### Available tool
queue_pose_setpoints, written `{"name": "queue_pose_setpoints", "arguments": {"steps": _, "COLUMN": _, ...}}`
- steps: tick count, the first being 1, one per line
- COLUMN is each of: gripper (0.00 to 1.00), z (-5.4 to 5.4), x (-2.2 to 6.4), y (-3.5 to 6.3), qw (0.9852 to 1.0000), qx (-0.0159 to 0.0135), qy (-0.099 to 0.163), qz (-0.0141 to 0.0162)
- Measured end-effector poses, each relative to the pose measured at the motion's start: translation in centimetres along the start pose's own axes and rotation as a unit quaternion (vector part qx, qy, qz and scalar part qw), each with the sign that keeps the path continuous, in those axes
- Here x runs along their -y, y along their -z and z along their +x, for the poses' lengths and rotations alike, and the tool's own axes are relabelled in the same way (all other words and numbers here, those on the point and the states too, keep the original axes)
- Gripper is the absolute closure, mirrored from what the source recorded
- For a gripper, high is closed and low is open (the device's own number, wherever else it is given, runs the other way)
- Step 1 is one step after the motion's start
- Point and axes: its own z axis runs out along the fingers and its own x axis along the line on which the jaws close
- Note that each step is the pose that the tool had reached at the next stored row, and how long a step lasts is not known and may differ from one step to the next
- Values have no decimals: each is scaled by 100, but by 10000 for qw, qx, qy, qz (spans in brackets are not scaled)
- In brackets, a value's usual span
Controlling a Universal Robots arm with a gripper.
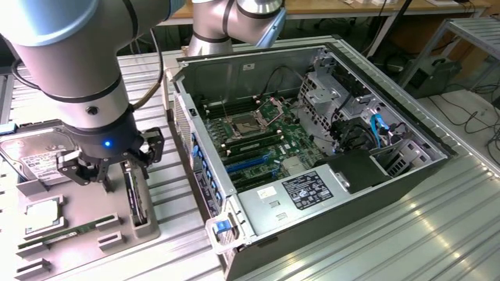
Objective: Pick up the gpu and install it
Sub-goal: 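Pick up the gpu and move the gpu toward the slot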
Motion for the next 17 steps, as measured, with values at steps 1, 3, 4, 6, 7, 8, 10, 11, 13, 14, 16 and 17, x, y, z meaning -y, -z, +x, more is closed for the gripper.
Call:
{"name": "queue_pose_setpoints", "arguments": {"steps": 1, "gripper": 37, "z": 0, "x": 1, "y": -19, "qw": 10000, "qx": -1, "qy": 0, "qz": 1}}
{"name": "queue_pose_setpoints", "arguments": {"steps": 3, "gripper": 37, "z": 1, "x": 2, "y": -56, "qw": 10000, "qx": -1, "qy": 0, "qz": 1}}
{"name": "queue_pose_setpoints", "arguments": {"steps": 4, "gripper": 37, "z": 1, "x": 3, "y": -73, "qw": 10000, "qx": 0, "qy": 0, "qz": 1}}
{"name": "queue_pose_setpoints", "arguments": {"steps": 6, "gripper": 37, "z": 0, "x": 4, "y": -111, "qw": 10000, "qx": -1, "qy": 0, "qz": 1}}
{"name": "queue_pose_setpoints", "arguments": {"steps": 7, "gripper": 37, "z": -2, "x": 4, "y": -130, "qw": 10000, "qx": 0, "qy": 0, "qz": 1}}
{"name": "queue_pose_setpoints", "arguments": {"steps": 8, "gripper": 37, "z": -5, "x": 0, "y": -148, "qw": 10000, "qx": -1, "qy": 0, "qz": 1}}
{"name": "queue_pose_setpoints", "arguments": {"steps": 10, "gripper": 37, "z": -14, "x": -15, "y": -196, "qw": 10000, "qx": -6, "qy": 0, "qz": 1}}
{"name": "queue_pose_setpoints", "arguments": {"steps": 11, "gripper": 37, "z": -16, "x": -17, "y": -223, "qw": 10000, "qx": -6, "qy": 1, "qz": 1}}
{"name": "queue_pose_setpoints", "arguments": {"steps": 13, "gripper": 37, "z": -15, "x": -16, "y": -260, "qw": 10000, "qx": -6, "qy": 0, "qz": 1}}
{"name": "queue_pose_setpoints", "arguments": {"steps": 14, "gripper": 37, "z": -14, "x": -15, "y": -279, "qw": 10000, "qx": -6, "qy": 0, "qz": 1}}
{"name": "queue_pose_setpoints", "arguments": {"steps": 16, "gripper": 37, "z": -13, "x": -14, "y": -316, "qw": 10000, "qx": -7, "qy": -1, "qz": 1}}
{"name": "queue_pose_setpoints", "arguments": {"steps": 17, "gripper": 37, "z": -13, "x": -12, "y": -352, "qw": 10000, "qx": -6, "qy": -1, "qz": 1}}
